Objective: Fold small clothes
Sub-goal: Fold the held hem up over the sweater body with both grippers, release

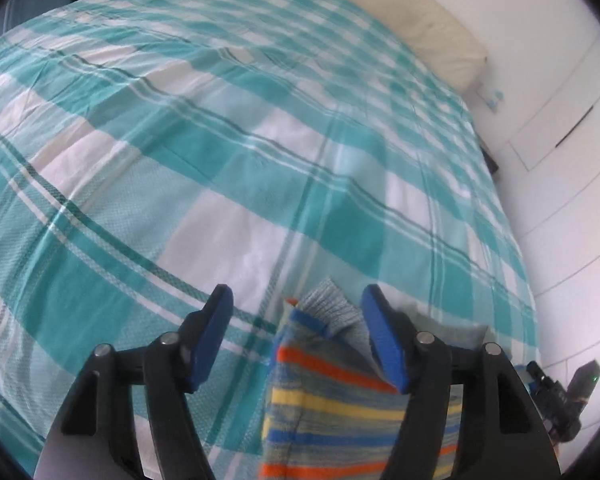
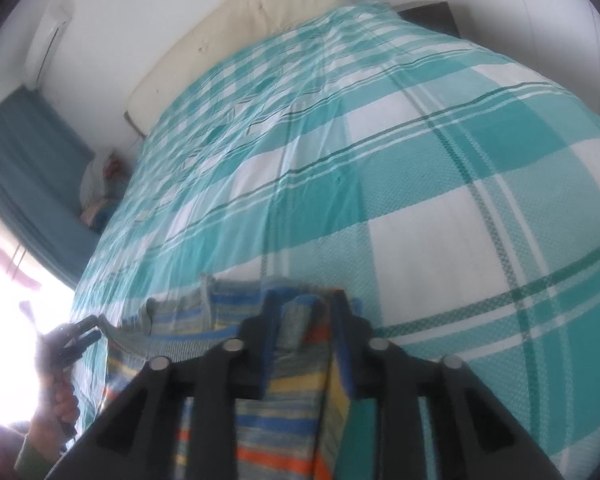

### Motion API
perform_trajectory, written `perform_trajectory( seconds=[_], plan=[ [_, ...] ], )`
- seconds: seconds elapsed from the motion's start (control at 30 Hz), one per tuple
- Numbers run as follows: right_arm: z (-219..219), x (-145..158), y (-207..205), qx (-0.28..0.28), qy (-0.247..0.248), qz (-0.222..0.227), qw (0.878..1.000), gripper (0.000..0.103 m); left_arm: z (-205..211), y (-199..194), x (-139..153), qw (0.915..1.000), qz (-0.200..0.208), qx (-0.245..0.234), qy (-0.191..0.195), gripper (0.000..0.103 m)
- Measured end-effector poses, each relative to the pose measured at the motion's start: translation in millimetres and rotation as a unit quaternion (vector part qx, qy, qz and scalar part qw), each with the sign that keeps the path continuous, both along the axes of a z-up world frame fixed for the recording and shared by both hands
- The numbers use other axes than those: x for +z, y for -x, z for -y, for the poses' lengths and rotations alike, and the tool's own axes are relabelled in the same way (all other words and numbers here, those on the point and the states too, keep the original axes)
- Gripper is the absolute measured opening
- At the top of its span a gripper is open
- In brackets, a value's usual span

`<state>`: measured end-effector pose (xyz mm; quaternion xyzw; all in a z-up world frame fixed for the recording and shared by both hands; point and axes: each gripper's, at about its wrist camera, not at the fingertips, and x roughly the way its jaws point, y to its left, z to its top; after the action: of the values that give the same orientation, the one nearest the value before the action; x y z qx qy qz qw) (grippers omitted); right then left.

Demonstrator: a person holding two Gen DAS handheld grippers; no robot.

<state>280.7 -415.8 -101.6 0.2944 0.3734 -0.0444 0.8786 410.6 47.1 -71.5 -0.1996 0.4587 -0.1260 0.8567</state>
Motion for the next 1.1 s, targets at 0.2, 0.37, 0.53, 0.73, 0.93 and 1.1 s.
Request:
perform_trajectory(
  seconds=[0.2,0.37,0.53,0.73,0.93,1.1],
  plan=[
    [-23,35,8,0.110,0.001,-0.012,0.994,0.045,9,36,21,0.9930,0.021,-0.116,-0.003,0.079],
    [-84,-13,-31,0.242,-0.059,-0.164,0.955,0.054,69,42,-10,0.9702,-0.048,-0.237,0.012,0.085],
    [-90,-6,-63,0.116,0.047,-0.055,0.991,0.053,72,24,-19,0.9916,-0.020,-0.126,-0.022,0.080],
    [-98,21,-17,0.176,0.040,-0.043,0.983,0.054,50,81,-2,0.9819,0.015,-0.189,-0.003,0.087],
    [-126,-18,85,0.281,0.107,-0.132,0.945,0.054,26,155,-55,0.9625,-0.044,-0.200,-0.177,0.078],
    [-105,-32,146,0.219,0.142,-0.141,0.955,0.056,-12,190,-43,0.9718,-0.021,-0.152,-0.179,0.078]
  ],
)
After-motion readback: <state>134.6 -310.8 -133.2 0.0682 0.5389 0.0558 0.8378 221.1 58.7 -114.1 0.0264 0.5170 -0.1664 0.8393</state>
